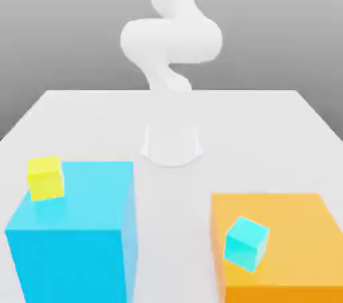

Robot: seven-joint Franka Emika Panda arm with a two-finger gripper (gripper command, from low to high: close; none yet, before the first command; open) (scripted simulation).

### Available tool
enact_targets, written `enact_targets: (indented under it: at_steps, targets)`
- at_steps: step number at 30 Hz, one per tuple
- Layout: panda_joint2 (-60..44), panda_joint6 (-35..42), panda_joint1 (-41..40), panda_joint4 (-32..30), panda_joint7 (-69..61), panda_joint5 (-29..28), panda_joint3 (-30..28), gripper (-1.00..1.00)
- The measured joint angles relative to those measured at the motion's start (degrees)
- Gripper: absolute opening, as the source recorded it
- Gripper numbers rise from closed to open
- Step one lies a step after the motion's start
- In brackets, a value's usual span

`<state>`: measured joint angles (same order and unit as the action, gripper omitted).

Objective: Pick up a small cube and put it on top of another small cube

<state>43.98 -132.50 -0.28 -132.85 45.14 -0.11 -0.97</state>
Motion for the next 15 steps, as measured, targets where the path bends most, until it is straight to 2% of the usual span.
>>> enact_targets:
  at_steps: [3, 6, 7, 12, 15]
  targets:
    - [0.0, 0.0, 0.0, 0.0, 0.0, 0.0, 0.0, 0.0]
    - [-6.0, -0.4, -0.2, -3.5, -5.8, 1.1, -7.0, 0.0]
    - [-6.0, -0.4, -0.2, -3.5, -5.8, 1.1, -7.0, 0.0]
    - [-16.5, 0.2, -0.1, -7.5, -17.9, 5.3, -19.6, 0.0]
    - [-23.6, 1.0, 0.4, -9.2, -27.5, 10.6, -28.0, 0.0]
